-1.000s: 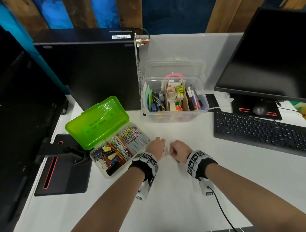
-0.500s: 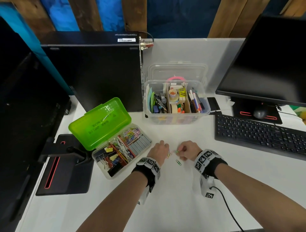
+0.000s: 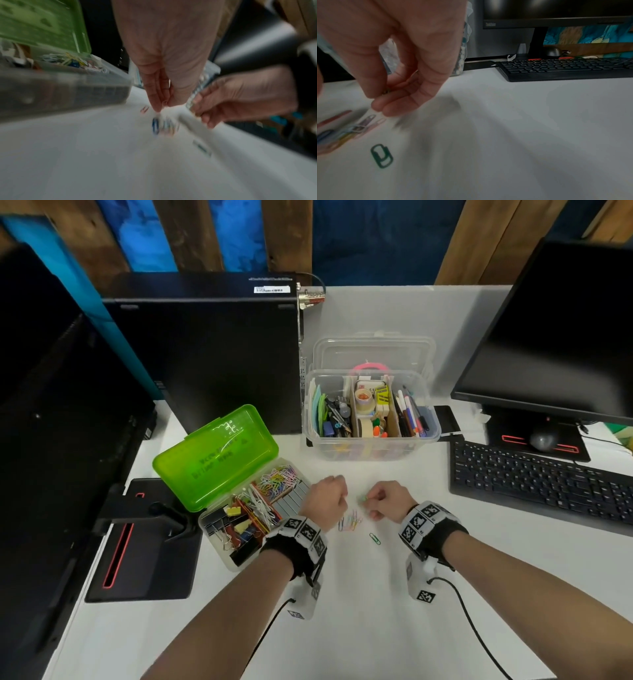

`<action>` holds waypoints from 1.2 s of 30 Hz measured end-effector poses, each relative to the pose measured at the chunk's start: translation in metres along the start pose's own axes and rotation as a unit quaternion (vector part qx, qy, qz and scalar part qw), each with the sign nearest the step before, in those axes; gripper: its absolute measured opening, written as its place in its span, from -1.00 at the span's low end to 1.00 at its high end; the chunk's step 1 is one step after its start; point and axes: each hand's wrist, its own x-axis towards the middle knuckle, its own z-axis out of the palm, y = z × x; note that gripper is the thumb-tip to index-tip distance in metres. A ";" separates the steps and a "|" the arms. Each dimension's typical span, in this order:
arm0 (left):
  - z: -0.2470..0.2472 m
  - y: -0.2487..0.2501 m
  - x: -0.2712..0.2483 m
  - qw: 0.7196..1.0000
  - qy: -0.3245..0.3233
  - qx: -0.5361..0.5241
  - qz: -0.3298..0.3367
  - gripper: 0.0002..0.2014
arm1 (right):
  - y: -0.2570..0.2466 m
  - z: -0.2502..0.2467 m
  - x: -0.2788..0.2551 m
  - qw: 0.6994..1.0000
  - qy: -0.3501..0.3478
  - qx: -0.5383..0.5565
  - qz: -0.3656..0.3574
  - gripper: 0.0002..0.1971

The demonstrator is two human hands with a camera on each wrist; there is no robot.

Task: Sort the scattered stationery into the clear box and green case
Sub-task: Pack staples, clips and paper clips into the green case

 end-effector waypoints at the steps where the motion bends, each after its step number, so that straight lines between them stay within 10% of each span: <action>1: -0.008 -0.005 0.001 0.999 0.035 -0.017 -0.028 -0.85 | -0.008 0.004 0.003 1.000 0.000 0.006 -0.006 -0.84; 6: -0.042 -0.054 -0.003 0.961 0.157 -0.071 -0.215 -0.86 | -0.063 0.043 0.021 0.998 -0.028 0.037 -0.040 -0.86; 12: -0.058 -0.091 0.003 0.953 0.135 -0.098 -0.253 -0.86 | -0.116 0.080 0.037 0.993 -0.046 -0.022 -0.104 -0.87; 22: -0.037 -0.076 0.017 0.990 0.048 0.076 -0.107 -0.84 | -0.096 0.064 0.036 0.981 -0.013 -0.122 -0.153 -0.70; 36: -0.034 -0.080 0.025 0.992 0.013 0.056 -0.111 -0.93 | -0.051 0.044 0.027 0.995 -0.026 -0.050 -0.077 -0.69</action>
